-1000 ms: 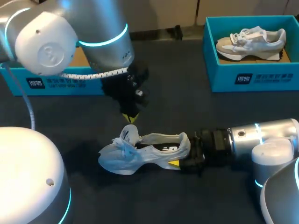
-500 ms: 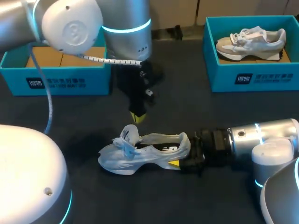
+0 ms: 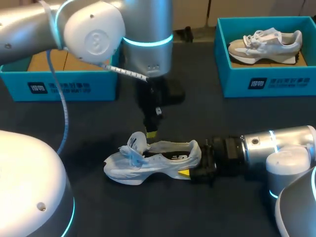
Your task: Take the shoe out of the shoebox, open the shoe tongue, remove and reinsert the insole, then place the shoe into the shoebox
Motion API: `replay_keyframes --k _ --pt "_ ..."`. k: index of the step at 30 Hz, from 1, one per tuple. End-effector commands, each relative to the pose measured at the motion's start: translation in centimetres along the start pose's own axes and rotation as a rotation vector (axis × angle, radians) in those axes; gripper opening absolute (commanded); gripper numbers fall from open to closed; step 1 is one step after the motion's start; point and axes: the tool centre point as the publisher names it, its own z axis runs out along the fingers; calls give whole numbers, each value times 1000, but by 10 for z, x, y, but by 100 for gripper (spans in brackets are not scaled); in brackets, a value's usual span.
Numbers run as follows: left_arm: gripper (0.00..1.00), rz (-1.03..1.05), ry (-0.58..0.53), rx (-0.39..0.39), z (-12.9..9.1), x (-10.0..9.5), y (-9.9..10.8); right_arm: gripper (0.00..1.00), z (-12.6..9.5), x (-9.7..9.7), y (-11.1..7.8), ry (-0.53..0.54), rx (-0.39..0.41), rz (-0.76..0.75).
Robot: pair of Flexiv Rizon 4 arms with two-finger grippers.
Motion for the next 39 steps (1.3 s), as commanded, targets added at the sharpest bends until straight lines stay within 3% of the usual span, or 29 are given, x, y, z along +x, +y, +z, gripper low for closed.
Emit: replay_keyframes --k 1,10,12,16,27,39 --pt "0 184 15 -32 24 -4 -24 0 1 0 0 -1 4 -1" --pt "0 198 11 -35 27 -3 -26 0 1 0 0 -1 4 -1" --pt "0 202 -41 -52 49 -6 -38 0 1 0 0 -1 4 -1" --pt "0 198 -58 -40 71 -15 -47 0 1 0 0 -1 4 -1" --pt "0 208 -62 -28 102 -25 -53 0 1 0 0 -1 4 -1" --pt "0 224 -45 -51 123 -22 -33 0 1 0 0 -1 4 -1"
